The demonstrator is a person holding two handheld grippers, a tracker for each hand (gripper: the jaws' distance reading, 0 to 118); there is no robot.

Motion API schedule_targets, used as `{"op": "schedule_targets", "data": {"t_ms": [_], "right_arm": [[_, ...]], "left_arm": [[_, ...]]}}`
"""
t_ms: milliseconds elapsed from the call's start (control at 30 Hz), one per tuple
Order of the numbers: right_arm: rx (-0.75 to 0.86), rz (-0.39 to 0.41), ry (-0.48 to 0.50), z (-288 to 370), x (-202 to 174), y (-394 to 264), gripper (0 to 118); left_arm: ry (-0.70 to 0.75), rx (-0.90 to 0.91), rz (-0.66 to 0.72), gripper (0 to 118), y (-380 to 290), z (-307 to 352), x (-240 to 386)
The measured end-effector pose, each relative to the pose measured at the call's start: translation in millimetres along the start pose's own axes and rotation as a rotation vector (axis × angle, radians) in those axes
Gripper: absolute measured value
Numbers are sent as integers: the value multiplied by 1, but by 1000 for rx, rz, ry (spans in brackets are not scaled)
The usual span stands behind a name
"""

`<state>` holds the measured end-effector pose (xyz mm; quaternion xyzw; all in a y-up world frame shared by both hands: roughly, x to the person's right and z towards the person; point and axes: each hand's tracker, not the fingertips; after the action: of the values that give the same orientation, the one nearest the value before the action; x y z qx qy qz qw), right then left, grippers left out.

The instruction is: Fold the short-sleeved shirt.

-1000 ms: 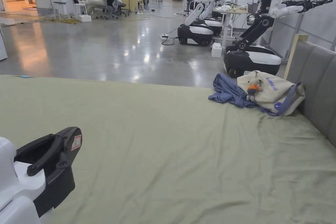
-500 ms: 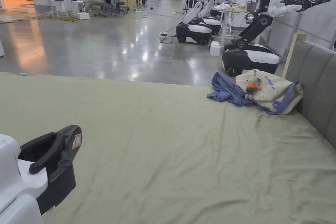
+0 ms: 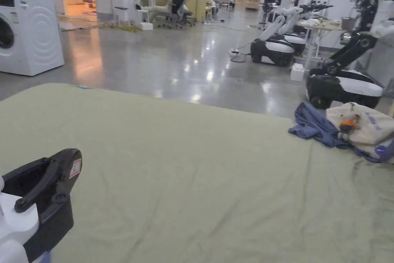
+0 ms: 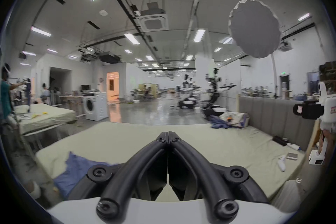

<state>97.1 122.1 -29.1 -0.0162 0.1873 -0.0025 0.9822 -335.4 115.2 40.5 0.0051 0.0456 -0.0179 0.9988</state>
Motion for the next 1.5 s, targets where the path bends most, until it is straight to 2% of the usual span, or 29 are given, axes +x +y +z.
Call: {"op": "schedule_targets", "data": {"t_ms": [100,167,267,367,500,600,700,800,1033,1167,1233,1300,1333,1367,1433,1500], "right_arm": [[36,2,202,-45,-44,9,2],[56,-10,371,-78,-82,14,2],[66,-15,597,-115,-142,17,2],[70,-50,782,-140,-201,16,2],[32,-78,952,-160,-259,8,2],[8,-65,994,-170,-277,2,2],[-16,-40,968,-184,-277,-10,2],[-76,-35,871,-201,-255,-24,2],[-225,-2,530,-226,-168,-54,2],[-287,20,367,-225,-126,-65,2],[-311,19,309,-222,-111,-71,2],[-336,15,265,-221,-100,-76,2],[-347,7,243,-221,-95,-78,2],[-353,1,224,-219,-91,-80,2],[-357,-9,202,-217,-85,-83,2],[-357,-23,185,-213,-81,-85,2]], "left_arm": [[191,-23,4,1,4,46,-36],[339,-36,28,1,5,85,-60],[575,-58,3,1,6,139,-77],[737,-91,-1,1,8,187,-85],[931,-71,11,1,11,236,-85],[978,-78,16,1,13,242,-92],[921,-138,27,1,12,213,-118],[750,-259,14,1,3,143,-163],[295,-679,113,1,-62,-100,-293],[222,-987,123,1,-124,-226,-345],[255,-1113,63,4,-151,-270,-356],[283,-1174,70,41,-171,-303,-374],[287,-1198,106,76,-181,-317,-385],[302,-1212,164,85,-183,-322,-388],[351,-1228,182,85,-194,-334,-397],[333,-1307,230,85,-211,-340,-405]]}}
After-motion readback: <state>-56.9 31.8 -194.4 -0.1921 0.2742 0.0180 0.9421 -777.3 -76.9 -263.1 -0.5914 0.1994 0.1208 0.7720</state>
